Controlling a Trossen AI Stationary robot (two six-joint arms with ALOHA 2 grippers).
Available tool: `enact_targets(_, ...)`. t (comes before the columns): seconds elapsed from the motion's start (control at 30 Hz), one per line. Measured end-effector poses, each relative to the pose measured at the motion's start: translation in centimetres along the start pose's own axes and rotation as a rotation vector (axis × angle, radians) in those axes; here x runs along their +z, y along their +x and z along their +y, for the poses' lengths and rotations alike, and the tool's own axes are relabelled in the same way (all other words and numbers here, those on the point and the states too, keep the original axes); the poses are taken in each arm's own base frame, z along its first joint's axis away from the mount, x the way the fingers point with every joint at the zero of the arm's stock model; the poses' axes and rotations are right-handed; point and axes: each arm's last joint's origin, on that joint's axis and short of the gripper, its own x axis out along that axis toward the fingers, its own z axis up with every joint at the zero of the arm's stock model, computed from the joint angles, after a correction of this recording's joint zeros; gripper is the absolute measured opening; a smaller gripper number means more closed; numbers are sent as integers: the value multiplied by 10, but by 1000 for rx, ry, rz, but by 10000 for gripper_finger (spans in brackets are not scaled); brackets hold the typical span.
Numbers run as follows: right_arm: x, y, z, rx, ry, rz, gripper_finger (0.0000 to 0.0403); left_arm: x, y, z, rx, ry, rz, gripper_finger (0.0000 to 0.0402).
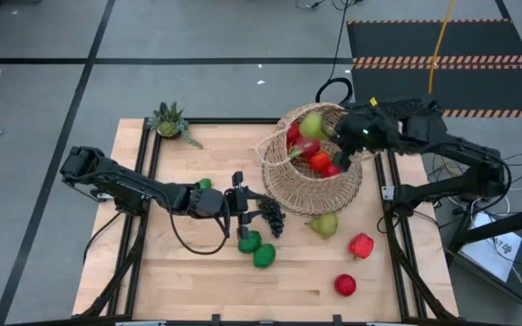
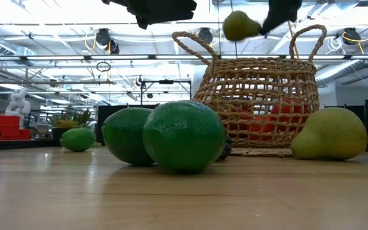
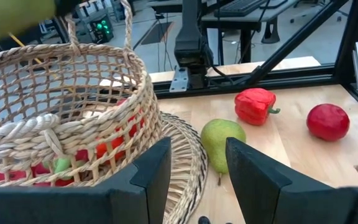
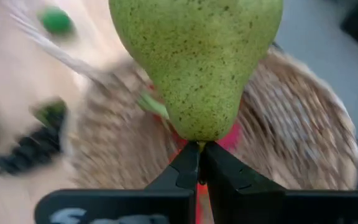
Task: Build produce basket
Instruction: Put the green pear into the brown basket
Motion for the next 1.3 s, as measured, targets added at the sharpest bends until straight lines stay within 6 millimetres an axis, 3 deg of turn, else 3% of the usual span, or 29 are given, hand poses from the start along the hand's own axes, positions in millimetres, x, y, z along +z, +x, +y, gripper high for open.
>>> enact_targets(0.37, 0, 74, -17, -150, -25, 468, 9, 0, 0, 0, 1, 1, 0, 157)
enact_targets(0.6, -1, 106, -20, -213, -48, 587, 9, 0, 0, 0, 1, 4, 1, 157)
enact_targets(0.73, -2, 114, -21, -286, -77, 605, 9, 0, 0, 0, 1, 5, 3, 157)
enact_targets(1.03, -3, 112, -24, -387, -113, 626, 12, -1, 0, 0, 1, 7, 7, 157)
enact_targets(1.3, -3, 112, -25, -416, -105, 617, 81, -1, 0, 0, 1, 8, 8, 157)
